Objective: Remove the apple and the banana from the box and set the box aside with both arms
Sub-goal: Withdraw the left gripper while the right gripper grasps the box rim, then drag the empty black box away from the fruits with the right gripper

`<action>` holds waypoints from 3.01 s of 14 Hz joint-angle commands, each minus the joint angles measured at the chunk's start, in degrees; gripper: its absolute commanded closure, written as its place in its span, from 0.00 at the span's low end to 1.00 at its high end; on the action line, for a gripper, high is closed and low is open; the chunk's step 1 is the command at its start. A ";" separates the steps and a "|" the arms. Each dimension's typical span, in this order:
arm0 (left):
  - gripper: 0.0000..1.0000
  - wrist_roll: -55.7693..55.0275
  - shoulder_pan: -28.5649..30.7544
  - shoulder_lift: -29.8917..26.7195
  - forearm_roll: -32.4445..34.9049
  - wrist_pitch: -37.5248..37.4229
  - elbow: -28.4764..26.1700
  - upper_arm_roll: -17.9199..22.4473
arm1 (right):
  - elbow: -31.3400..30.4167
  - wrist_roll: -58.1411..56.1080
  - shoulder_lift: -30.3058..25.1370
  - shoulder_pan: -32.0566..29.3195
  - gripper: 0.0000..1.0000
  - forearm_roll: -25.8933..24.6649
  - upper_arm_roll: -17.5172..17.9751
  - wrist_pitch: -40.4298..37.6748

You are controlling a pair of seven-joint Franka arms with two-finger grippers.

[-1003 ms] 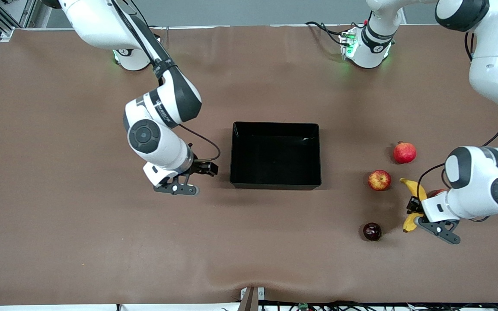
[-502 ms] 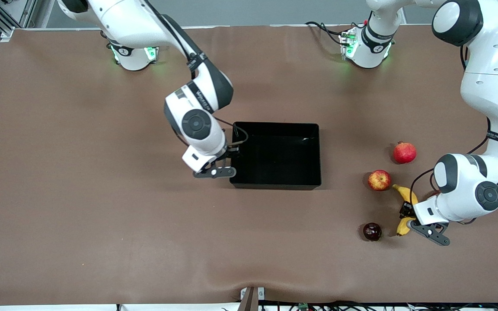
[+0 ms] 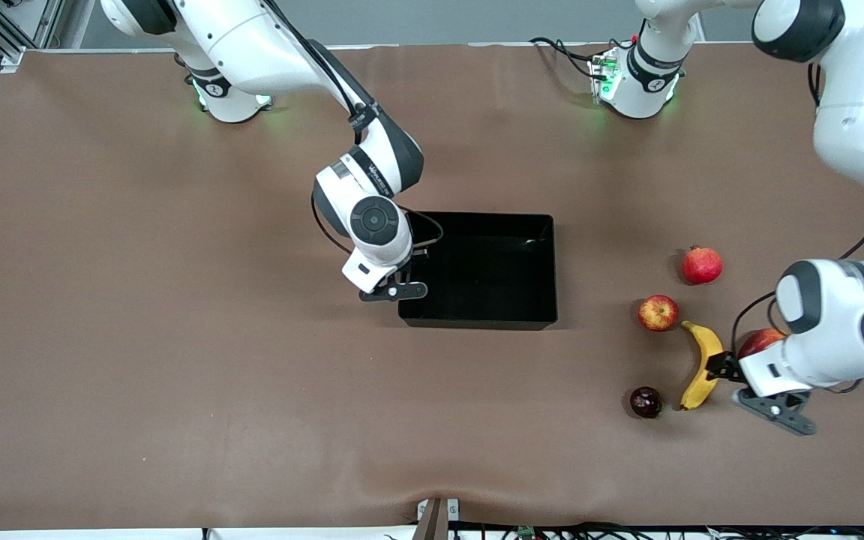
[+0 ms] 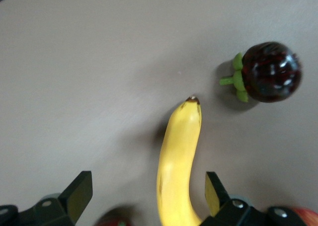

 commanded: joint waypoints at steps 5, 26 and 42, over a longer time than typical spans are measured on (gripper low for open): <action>0.00 -10.17 0.19 -20.69 -1.19 -21.45 -2.13 -0.14 | 0.13 4.86 2.17 0.86 0.72 -0.68 -0.34 5.09; 0.00 -27.13 -11.30 -44.00 -11.28 -46.78 -2.22 11.34 | -0.83 -1.35 -13.82 -17.23 1.00 -0.68 -0.60 -6.93; 0.00 -28.38 -20.64 -47.88 -11.65 -46.88 -7.05 20.25 | -12.79 -41.95 -15.16 -50.10 1.00 -0.95 -0.60 -0.99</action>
